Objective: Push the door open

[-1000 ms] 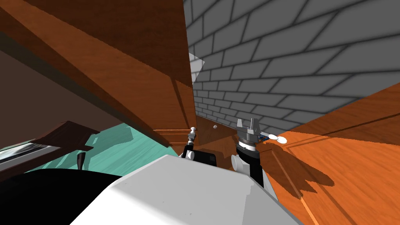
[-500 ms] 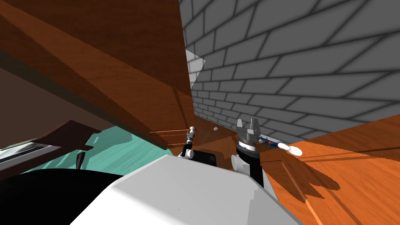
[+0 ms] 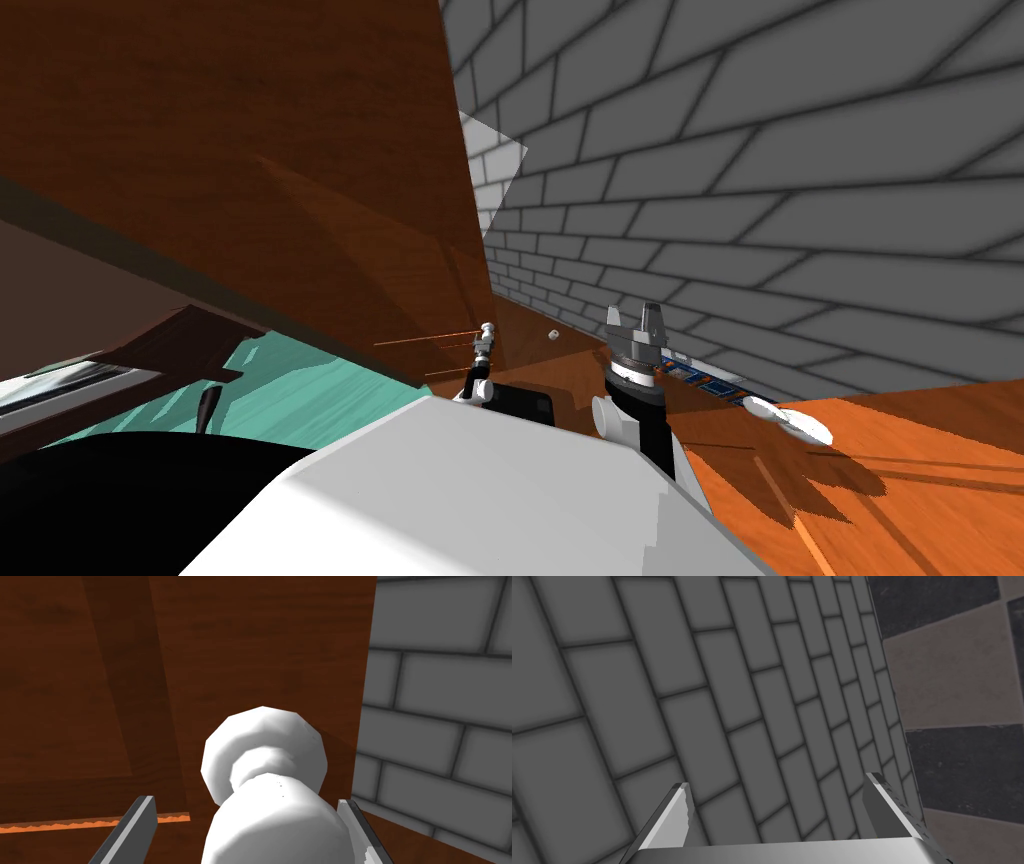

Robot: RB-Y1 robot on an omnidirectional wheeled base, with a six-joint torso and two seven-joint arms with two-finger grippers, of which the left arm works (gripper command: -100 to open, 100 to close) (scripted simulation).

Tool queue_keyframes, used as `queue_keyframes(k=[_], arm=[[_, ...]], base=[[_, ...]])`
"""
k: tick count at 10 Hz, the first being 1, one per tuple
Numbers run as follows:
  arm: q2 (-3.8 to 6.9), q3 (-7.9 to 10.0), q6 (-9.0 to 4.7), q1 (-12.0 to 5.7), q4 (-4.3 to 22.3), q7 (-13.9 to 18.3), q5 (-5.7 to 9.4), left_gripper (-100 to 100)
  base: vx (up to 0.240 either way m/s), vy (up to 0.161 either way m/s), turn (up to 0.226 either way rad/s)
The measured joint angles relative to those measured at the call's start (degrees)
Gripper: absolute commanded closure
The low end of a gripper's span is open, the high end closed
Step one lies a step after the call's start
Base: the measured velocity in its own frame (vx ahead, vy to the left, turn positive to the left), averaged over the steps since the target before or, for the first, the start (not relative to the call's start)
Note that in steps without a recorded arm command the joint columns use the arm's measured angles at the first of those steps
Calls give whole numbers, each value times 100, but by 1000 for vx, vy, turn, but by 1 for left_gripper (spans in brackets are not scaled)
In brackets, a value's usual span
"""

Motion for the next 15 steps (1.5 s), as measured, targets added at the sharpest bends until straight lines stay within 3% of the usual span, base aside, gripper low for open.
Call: queue_keyframes(k=[2, 3, 5, 7, 10, 15], arm=[[-85, 106, -117, -78, 153, -5, 36, 100], [-113, 171, -83, 14, 8, -75, 72, 100], [-141, 285, -105, -111, 170, -49, 129, 100], [-197, 415, -62, -75, 92, -100, 200, 100], [-284, 611, -184, -148, 195, -105, 276, 100], [-111, 813, -128, -85, 95, -228, 432, 100]], base=[[142, -59, 44], [121, -55, 64], [173, -43, 60], [198, -46, 79], [152, -32, 38], [213, -18, 65]])
